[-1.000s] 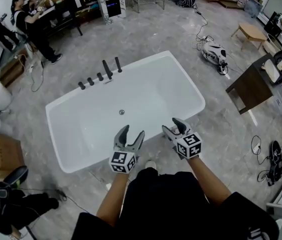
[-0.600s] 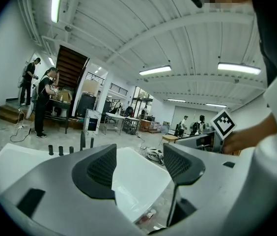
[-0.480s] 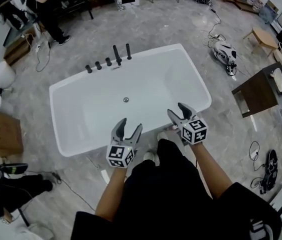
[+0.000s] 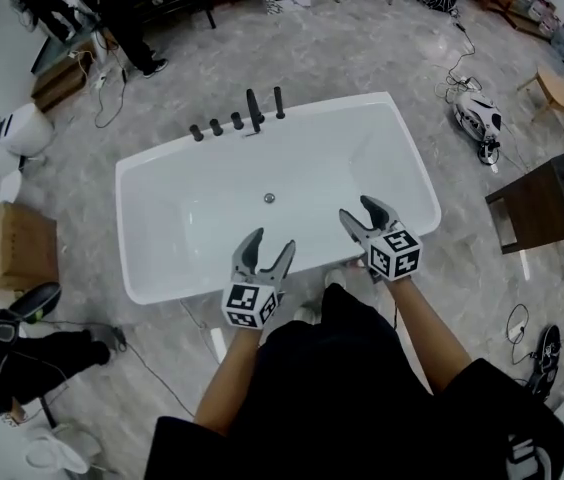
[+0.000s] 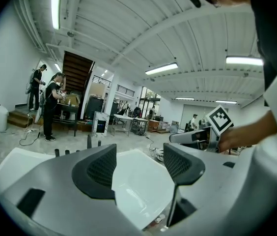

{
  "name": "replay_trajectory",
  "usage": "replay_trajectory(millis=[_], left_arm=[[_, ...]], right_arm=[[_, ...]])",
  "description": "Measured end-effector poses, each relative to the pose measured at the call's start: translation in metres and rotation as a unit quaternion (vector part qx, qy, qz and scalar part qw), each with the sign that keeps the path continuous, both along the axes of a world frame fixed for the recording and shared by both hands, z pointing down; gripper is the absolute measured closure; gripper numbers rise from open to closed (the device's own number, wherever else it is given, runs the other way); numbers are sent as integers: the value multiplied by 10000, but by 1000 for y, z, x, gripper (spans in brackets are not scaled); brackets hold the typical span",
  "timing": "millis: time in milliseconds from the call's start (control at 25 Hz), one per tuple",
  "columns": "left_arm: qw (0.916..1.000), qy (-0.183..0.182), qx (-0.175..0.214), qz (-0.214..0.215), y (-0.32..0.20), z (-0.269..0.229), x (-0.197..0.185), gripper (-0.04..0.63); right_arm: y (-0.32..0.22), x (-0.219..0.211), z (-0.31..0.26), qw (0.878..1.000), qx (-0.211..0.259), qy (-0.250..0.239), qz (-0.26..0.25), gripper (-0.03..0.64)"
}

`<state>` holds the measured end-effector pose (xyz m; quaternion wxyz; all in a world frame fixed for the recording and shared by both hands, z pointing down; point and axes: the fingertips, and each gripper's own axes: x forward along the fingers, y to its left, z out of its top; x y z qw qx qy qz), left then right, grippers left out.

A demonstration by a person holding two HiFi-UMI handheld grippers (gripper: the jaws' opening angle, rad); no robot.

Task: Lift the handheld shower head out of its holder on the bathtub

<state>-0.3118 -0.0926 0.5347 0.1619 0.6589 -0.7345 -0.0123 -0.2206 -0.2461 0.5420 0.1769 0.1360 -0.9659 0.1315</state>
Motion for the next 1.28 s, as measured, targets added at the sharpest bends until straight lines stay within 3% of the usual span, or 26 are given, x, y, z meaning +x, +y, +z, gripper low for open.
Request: replay_trajectory(millis=[520,720,920,1280], left_arm=[[9997,-80,-185,-119,-103,7,-15,318],[9988,-86,-432,-217,-147,22,-20,318],[9958,-176,-623,-643,-182,38,-51,318],[9926,270,-731,-926,-271,104,-117,318]], right_arm=[[-87,-10,17,9995,-233,-43,-202,396],[-135,-7,19,9990,-373,-179,-151,396],[-168,-13,36,9983,-489,-140,-295,397],[-178,-30,98,9954,-859,156,-386,396]])
